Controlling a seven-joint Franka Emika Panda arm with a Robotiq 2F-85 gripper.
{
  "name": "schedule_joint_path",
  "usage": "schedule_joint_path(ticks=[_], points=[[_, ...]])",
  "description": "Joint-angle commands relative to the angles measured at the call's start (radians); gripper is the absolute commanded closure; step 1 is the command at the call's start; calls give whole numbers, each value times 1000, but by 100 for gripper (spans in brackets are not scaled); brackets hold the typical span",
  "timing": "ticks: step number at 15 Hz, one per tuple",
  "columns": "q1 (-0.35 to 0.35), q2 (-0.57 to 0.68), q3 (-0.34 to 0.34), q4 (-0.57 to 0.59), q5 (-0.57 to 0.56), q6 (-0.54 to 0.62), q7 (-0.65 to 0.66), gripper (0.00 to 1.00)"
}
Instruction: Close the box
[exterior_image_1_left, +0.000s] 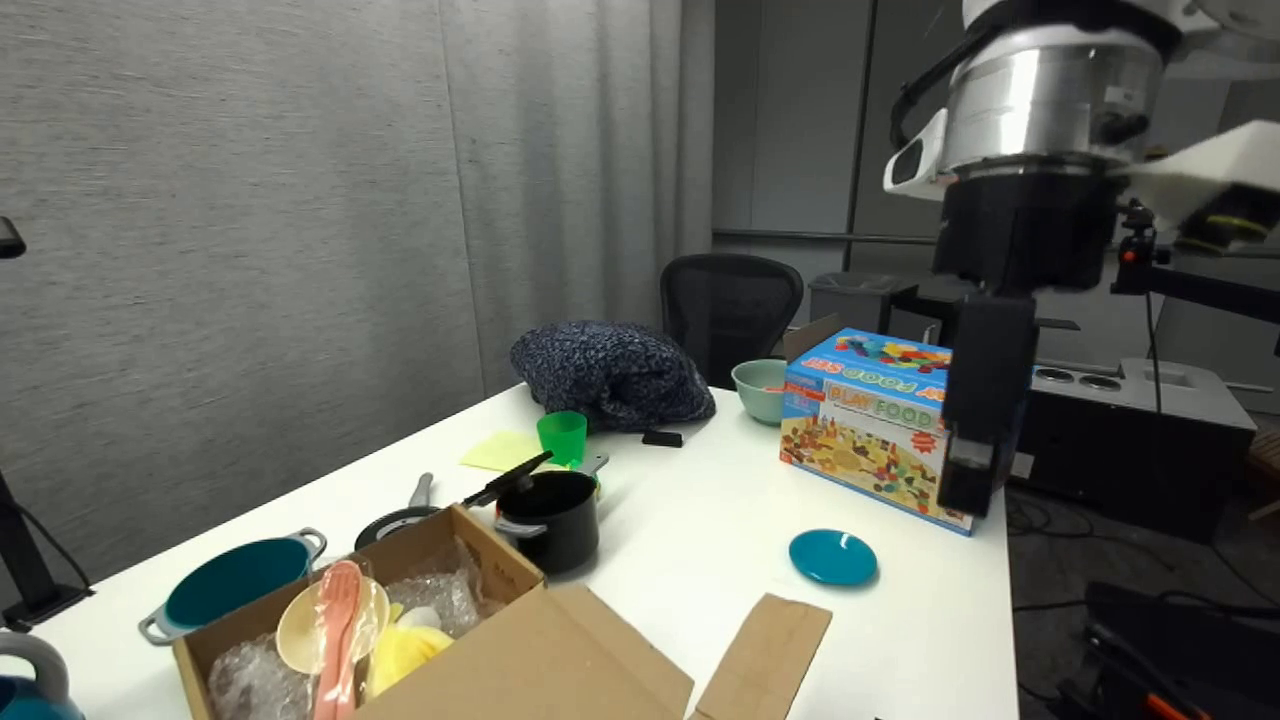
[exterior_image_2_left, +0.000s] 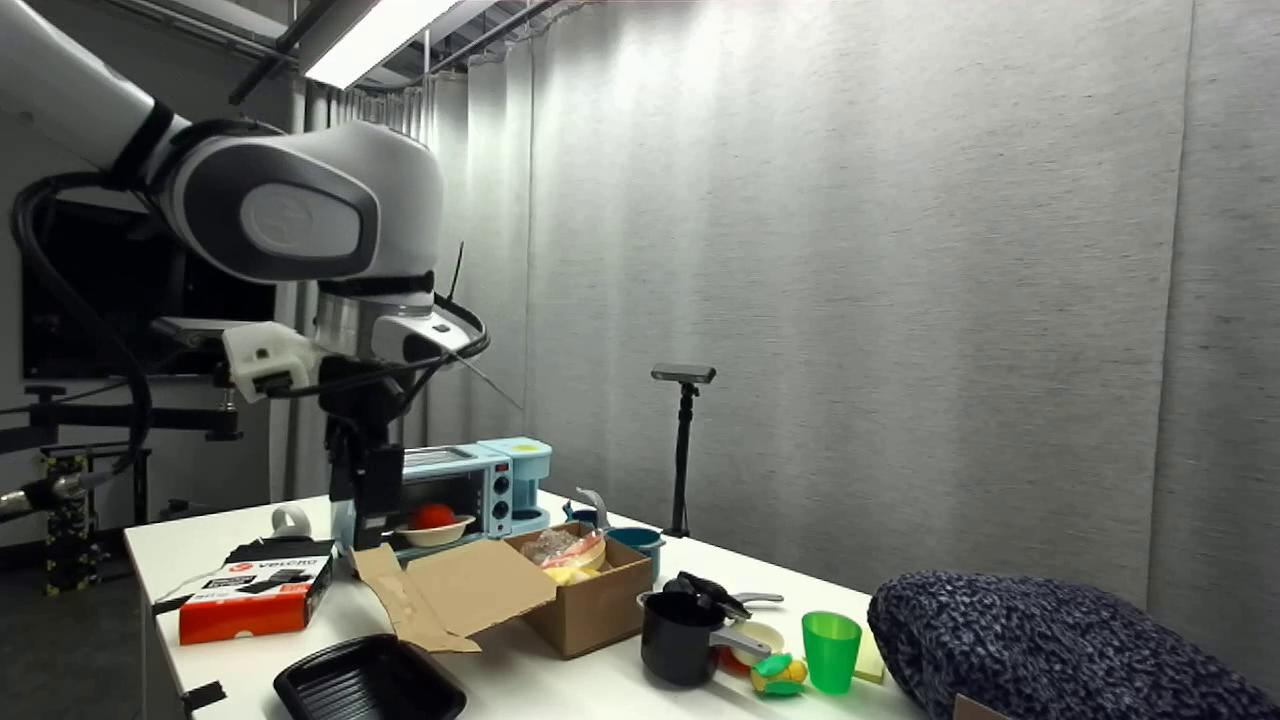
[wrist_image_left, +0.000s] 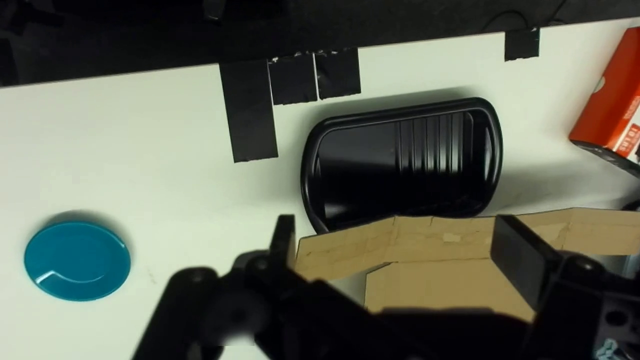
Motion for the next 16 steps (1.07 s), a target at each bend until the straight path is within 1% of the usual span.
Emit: schedule_joint_path(ticks=[1, 3, 4, 7, 8, 10, 11, 13, 16], points=[[50, 24, 47, -97, 45, 126, 8, 0], [72, 55, 72, -114, 40, 145, 19, 0], [55, 33, 46, -100, 15, 108, 7, 0], [62, 47, 50, -105, 15, 114, 9, 0], [51, 33, 58, -128, 2, 131, 31, 0], [46, 47, 73, -155, 2, 161, 72, 0], [52, 109, 94, -124, 8, 186, 108, 0], [58, 159, 123, -137, 13, 261, 159, 0], [59, 278, 176, -116, -2, 424, 243, 0]])
